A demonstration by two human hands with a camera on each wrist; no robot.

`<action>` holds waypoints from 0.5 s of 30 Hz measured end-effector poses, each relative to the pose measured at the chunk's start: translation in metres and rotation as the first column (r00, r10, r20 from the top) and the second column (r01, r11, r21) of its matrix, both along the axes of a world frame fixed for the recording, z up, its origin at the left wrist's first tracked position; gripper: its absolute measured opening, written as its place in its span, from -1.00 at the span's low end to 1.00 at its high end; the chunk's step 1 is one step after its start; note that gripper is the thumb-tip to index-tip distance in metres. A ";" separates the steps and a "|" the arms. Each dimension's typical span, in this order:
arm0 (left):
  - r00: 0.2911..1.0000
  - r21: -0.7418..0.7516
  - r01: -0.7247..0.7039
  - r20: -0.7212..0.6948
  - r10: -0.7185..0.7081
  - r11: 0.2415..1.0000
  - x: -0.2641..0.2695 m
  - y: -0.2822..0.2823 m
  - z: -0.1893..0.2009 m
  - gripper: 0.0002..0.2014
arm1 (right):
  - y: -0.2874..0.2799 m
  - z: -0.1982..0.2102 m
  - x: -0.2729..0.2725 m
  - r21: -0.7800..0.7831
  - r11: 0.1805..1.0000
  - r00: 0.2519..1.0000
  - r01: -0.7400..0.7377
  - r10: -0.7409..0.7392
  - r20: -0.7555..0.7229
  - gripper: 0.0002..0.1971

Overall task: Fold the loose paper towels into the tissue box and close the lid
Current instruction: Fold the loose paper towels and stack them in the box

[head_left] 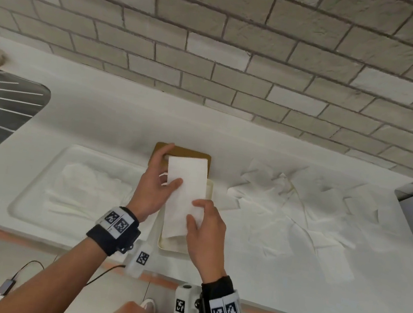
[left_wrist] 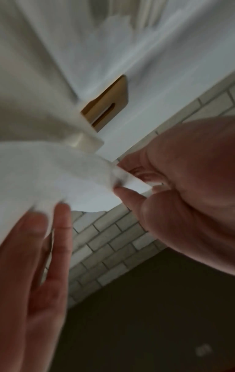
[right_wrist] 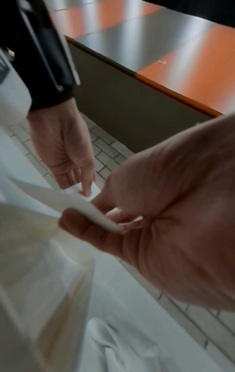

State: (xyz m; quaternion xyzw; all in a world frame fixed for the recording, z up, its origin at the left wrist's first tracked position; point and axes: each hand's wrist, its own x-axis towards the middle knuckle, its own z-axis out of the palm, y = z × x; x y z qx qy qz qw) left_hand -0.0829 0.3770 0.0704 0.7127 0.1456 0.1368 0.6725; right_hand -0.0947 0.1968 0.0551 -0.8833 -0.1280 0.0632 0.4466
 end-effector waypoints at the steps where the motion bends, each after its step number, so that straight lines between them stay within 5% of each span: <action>1: 0.999 0.115 0.016 -0.048 -0.011 0.993 0.008 0.003 -0.007 -0.19 | 0.000 -0.005 0.000 -0.066 0.998 0.998 -0.020 0.016 -0.065 -0.67; 7: 0.941 0.591 0.336 -0.244 -0.234 0.734 0.032 0.006 -0.024 -0.24 | 0.005 -0.017 0.005 -0.323 0.927 0.954 -0.189 0.096 -0.283 -0.46; 11: 0.932 0.746 0.345 -0.199 -0.304 0.569 0.033 0.000 -0.018 -0.62 | -0.007 -0.019 0.015 -0.288 0.945 0.966 -0.157 0.087 -0.242 -0.49; 15: 0.853 0.799 0.493 -0.368 -0.370 0.343 0.040 -0.013 -0.023 -0.77 | -0.005 -0.021 0.015 -0.374 0.892 0.954 -0.254 0.168 -0.247 -0.48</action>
